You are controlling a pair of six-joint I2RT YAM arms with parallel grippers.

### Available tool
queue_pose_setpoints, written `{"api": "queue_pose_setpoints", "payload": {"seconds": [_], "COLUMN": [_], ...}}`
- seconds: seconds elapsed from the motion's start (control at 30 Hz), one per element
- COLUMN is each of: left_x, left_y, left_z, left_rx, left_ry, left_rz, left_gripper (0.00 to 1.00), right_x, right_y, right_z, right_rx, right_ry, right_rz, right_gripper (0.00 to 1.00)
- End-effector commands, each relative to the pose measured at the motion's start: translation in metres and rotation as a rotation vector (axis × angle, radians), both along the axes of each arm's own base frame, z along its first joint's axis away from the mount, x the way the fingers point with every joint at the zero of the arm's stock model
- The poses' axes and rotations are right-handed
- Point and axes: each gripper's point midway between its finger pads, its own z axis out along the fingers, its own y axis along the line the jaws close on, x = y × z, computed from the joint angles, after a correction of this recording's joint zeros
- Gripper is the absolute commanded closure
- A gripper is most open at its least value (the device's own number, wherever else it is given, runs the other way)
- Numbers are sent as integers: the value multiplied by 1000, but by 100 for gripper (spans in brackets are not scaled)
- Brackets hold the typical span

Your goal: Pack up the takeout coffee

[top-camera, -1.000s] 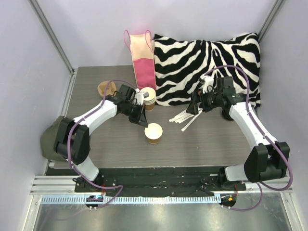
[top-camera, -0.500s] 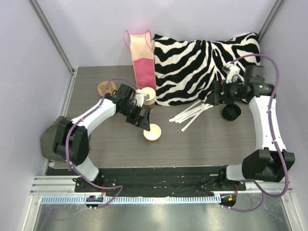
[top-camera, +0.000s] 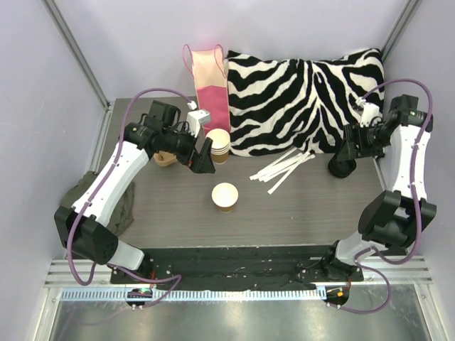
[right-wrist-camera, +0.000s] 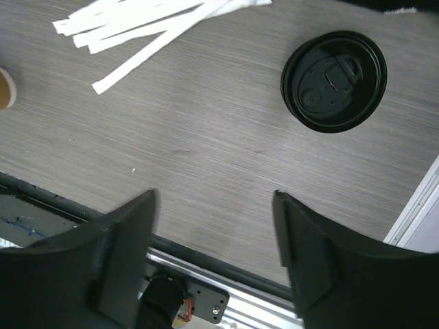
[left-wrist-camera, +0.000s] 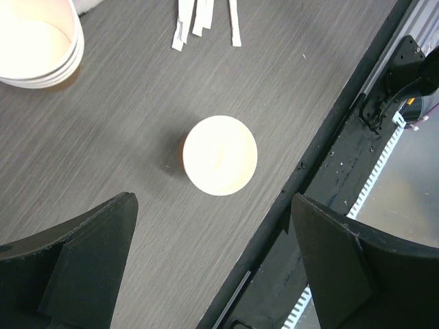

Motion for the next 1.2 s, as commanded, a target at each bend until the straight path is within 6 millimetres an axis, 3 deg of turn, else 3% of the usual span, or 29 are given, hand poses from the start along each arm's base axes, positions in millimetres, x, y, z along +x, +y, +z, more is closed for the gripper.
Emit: {"api": "queue_pose_setpoints", "payload": {"seconds": [0.0,0.1,0.23,0.57,0.9,1.17], "left_x": [-8,-13,-15,-15,-10,-11], "left_y": [-4,-4,-2,-7,-11,-12], "left_z": [-10,-15,-21,-31,-32,-37], "left_rx": [-14,-24,-19,-38,-50,-48], "left_ry": [52,63,59,111,137,153], "left_rz": [-34,-45,-46,-24,-30,-30], "left_gripper": [0,0,0,0,0,0], "right_x": [15,27,43,72,76,75], "right_y": [-24,-31,-37,-41,-34,-30], "right_z": [-32,-52,-68,-97,-121,-128], "right_rx": [-67,-57,-57,-73,-70,-57], "right_ry": [81,136,178,208,260,278], "right_rz": [-12,-16,-27,-56,-26,-18], "right_gripper": [31,38,39,46,48,60]}}
